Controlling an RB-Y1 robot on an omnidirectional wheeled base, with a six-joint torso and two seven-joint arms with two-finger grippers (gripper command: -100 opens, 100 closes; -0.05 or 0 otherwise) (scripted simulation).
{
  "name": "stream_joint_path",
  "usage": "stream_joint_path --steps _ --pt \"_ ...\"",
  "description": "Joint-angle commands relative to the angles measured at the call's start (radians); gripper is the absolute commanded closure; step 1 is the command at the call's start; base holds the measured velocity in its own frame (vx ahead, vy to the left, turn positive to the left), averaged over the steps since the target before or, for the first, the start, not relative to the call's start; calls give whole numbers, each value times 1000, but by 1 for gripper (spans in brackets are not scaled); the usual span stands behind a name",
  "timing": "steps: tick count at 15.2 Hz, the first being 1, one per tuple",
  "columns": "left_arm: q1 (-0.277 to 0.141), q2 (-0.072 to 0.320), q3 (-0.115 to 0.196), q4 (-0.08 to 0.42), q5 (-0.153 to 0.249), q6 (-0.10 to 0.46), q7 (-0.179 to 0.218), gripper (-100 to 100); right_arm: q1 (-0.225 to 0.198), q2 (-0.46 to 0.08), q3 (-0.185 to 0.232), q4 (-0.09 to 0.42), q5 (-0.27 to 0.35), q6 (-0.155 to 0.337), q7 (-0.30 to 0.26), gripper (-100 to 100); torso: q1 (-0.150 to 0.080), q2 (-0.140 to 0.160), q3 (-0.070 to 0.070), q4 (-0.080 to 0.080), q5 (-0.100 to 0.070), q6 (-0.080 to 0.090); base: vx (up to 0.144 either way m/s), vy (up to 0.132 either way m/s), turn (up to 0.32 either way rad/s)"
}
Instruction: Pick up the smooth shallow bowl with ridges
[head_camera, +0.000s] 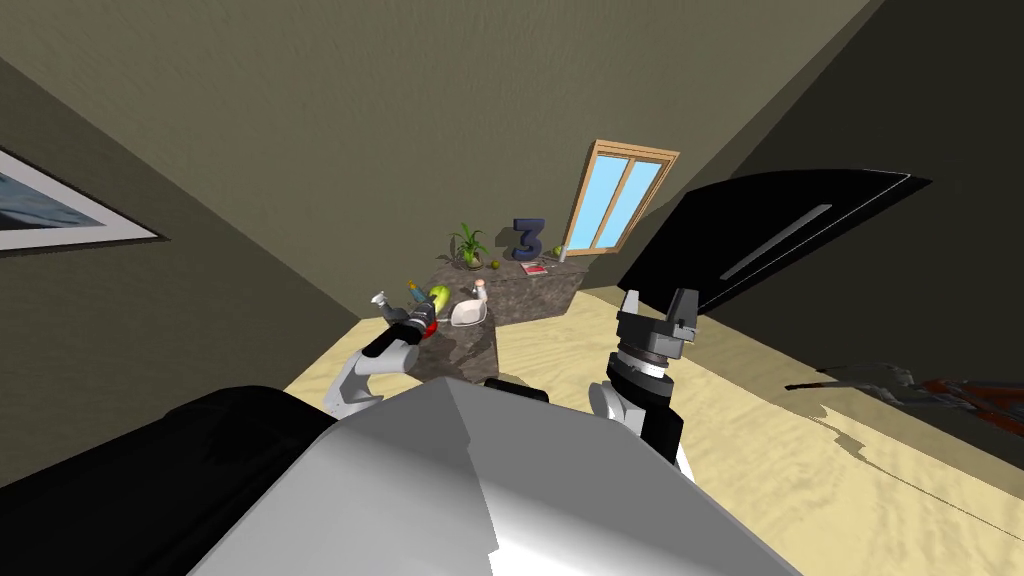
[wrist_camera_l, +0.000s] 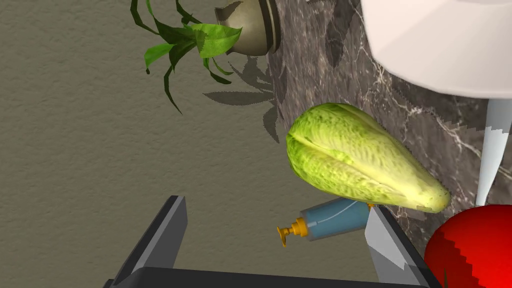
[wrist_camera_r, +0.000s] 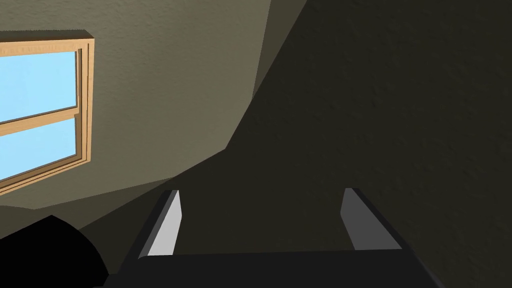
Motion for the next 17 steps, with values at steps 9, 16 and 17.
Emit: stream_joint_path --steps 9,16,17 --pt "11 -24 54 4 40 206 14 -100 0 0 0 0 0 0 0 0 1 0 0 0 0 0 15 -45 -65" --pt "18 -43 82 10 62 326 23 -100 0 0 0 0 0 0 0 0 1 -1 0 0 0 0 27 -46 -68" --pt "20 -49 89 13 69 358 25 -100 0 0 0 0 0 0 0 0 1 0 0 0 0 0 31 -38 -73"
